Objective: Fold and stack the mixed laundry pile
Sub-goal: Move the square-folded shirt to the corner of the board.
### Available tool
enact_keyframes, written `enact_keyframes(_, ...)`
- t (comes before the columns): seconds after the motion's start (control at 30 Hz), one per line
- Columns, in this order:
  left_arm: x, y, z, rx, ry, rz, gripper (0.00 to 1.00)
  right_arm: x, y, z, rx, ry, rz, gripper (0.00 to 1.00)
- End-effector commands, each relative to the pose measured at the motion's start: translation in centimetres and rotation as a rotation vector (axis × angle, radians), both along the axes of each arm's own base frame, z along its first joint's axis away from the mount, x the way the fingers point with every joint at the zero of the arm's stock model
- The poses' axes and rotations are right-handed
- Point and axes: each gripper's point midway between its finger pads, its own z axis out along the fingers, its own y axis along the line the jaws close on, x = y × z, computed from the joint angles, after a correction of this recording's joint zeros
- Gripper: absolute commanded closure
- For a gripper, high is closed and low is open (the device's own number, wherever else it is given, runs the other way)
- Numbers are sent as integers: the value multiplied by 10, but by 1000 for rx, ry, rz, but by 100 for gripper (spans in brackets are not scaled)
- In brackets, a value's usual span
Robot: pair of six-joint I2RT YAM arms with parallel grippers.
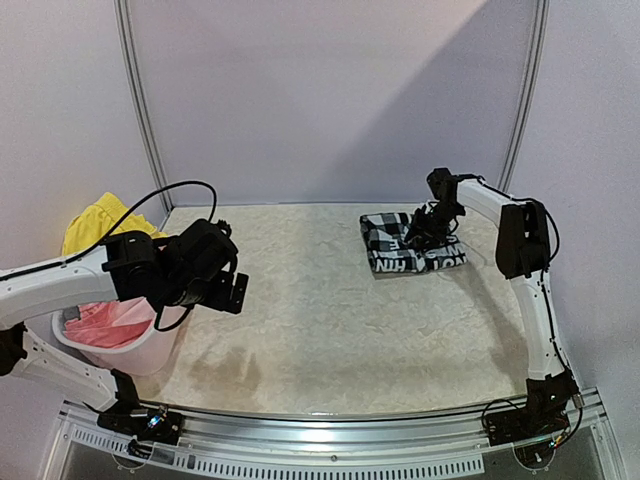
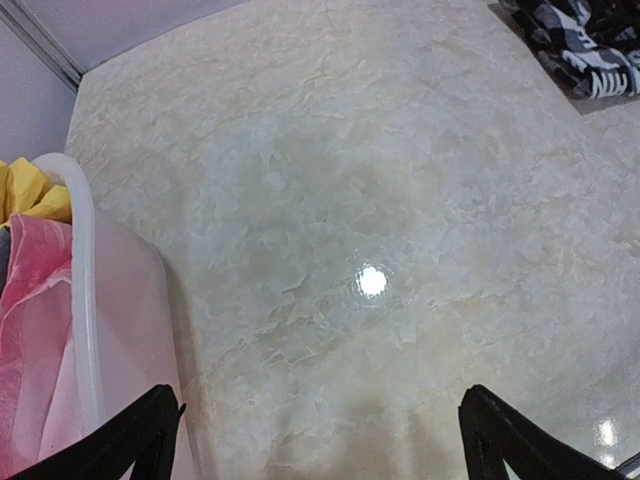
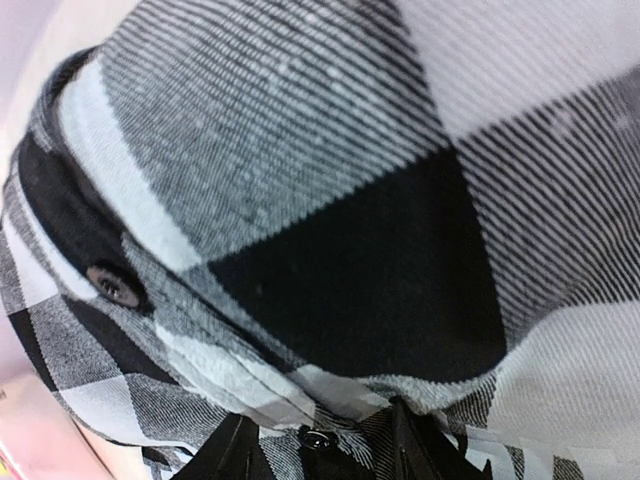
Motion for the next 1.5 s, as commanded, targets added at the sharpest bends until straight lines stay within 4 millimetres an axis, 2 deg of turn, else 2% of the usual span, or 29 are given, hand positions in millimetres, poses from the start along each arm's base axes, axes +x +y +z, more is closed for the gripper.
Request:
enact_keyframes(0.0,6,-10,3,44,4,-39,0,29,-51,-22,-51,-15,-91,54)
enact_keyframes(0.23,15,-28,-1,69,38,-83,0,58,-109,-23,-84,-102,-143,54)
enact_keyframes(0.33,21,-37,1,83,49,-111,0,69,-124,-22,-79,-138,-173,54)
enact_keyframes(0.37,23,-39,1,92,54,-118,1,71,-124,-24,-71,-142,-180,54)
enact_keyframes(0.4,25,-42,1,105,60,-126,0,75,-144,-26,-68,-146,-228,54)
enact_keyframes(0.43,27,-44,2,110,63,-131,0,78,-152,-27,-68,-151,-259,55)
enact_keyframes(0.8,45,-62,5,143,94,-170,0,110,-201,-21,-87,-262,-412,55)
enact_keyframes(0.97,48,-68,3,143,105,-178,0,122,-210,-13,-102,-326,-414,53)
enact_keyframes(1.13,51,-73,6,137,105,-184,0,130,-196,6,-21,-376,-377,53)
enact_keyframes(1.3,52,-77,9,114,95,-181,0,130,-180,59,41,-452,-313,50)
enact_keyframes(1.4,51,-79,10,89,90,-179,0,126,-176,97,54,-500,-282,46)
enact_keyframes(1.47,49,-80,12,73,81,-180,0,120,-175,114,47,-512,-260,44)
